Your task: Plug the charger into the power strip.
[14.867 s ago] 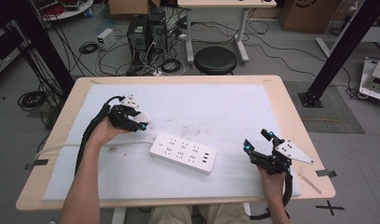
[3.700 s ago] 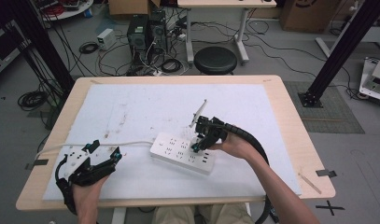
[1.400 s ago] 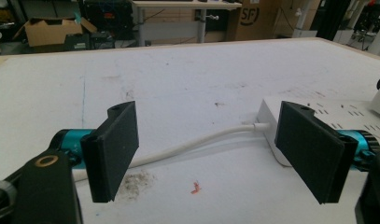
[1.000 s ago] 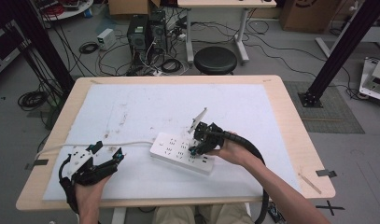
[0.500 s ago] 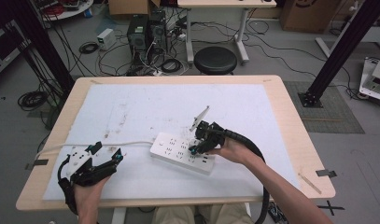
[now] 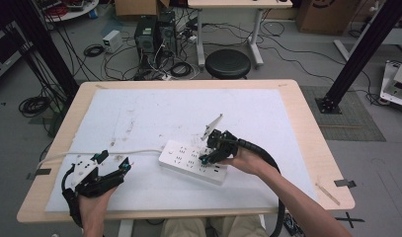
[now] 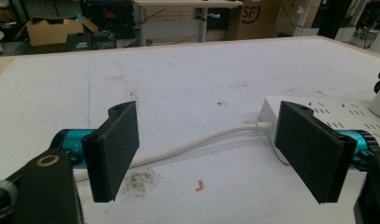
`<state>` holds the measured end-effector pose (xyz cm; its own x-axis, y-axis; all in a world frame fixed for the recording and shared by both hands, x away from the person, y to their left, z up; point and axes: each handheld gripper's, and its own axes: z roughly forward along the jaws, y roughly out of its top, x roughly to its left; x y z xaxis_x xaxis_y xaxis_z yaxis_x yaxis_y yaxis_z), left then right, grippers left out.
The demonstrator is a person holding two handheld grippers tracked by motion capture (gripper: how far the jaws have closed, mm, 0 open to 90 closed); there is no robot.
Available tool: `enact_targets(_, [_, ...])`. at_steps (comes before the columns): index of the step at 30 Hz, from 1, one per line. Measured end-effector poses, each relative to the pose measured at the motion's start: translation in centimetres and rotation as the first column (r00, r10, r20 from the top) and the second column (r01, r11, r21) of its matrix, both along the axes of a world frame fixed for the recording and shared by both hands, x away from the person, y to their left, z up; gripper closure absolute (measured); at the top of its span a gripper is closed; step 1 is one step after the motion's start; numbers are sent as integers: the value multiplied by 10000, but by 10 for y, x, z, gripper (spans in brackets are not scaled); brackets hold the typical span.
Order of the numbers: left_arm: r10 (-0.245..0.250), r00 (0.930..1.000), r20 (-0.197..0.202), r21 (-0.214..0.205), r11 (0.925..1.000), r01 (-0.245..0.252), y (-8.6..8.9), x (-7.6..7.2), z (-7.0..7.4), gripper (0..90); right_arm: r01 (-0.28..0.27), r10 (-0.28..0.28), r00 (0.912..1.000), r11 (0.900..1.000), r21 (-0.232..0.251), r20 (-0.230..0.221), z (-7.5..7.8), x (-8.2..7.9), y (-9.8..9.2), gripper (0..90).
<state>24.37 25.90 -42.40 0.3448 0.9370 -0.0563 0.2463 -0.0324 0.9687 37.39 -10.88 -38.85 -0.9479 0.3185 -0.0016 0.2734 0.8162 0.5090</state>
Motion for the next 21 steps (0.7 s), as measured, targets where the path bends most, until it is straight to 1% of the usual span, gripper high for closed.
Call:
enact_targets(2, [22, 10000, -33, 5, 10000, -22, 0, 0, 0, 220, 205, -206, 9997, 9997, 108, 151, -1, -4, 0, 639])
enact_targets(5, [-12, 10000, -38, 50, 10000, 12, 1, 1, 0, 220, 204, -207, 9996, 9997, 143, 213, -2, -5, -1, 639])
enact_targets(6, [-12, 10000, -15, 94, 10000, 13, 1, 1, 0, 220, 230, -234, 9996, 9994, 255, 126, -3, -4, -1, 639])
enact_targets(7, [18, 10000, 18, 2, 10000, -18, 1, 1, 1, 221, 197, -200, 9997, 9995, 265, 104, -3, -4, -1, 639])
enact_targets(9, [8, 10000, 7, 41, 10000, -8, 2, 0, 1, 221, 125, -129, 9998, 9997, 217, 157, -3, -3, -2, 639])
enact_targets(10, [73, 10000, 5, 9, 10000, -73, 3, 0, 1, 221, 136, -139, 9999, 9996, 267, 103, -3, -2, -2, 639])
enact_targets(11, [75, 10000, 4, 50, 10000, -75, 4, -1, 1, 221, 100, -105, 9998, 9996, 250, 167, -3, -3, -2, 639])
enact_targets(14, [136, 9999, 31, 21, 9999, -136, 6, -2, 1, 221, 185, -190, 9997, 9993, 318, 167, -3, -4, -2, 638])
enact_targets(15, [159, 9999, -40, 35, 9999, -159, 8, -3, 0, 221, 120, -126, 9998, 9990, 432, 132, -4, -2, -4, 639])
enact_targets(16, [197, 9998, -29, -16, 9998, -197, 9, -3, 0, 221, 78, -78, 10000, 9986, 520, -19, -5, 0, -5, 639])
enact_targets(18, [180, 9998, -27, 7, 9998, -180, 9, -3, 0, 221, 130, -125, 9999, 9982, 587, -76, -6, 0, -4, 639])
enact_targets(19, [176, 9998, -7, -11, 9998, -176, 8, -2, 1, 221, 79, -81, 10000, 9985, 544, 31, -6, 0, -4, 639])
enact_targets(20, [176, 9998, -7, -11, 9998, -176, 8, -2, 1, 221, 79, -81, 10000, 9985, 544, 31, -6, 0, -4, 639])
enact_targets(21, [176, 9998, -7, -11, 9998, -176, 8, -2, 1, 221, 65, -75, 9998, 9987, 507, 180, -6, -2, -4, 639])
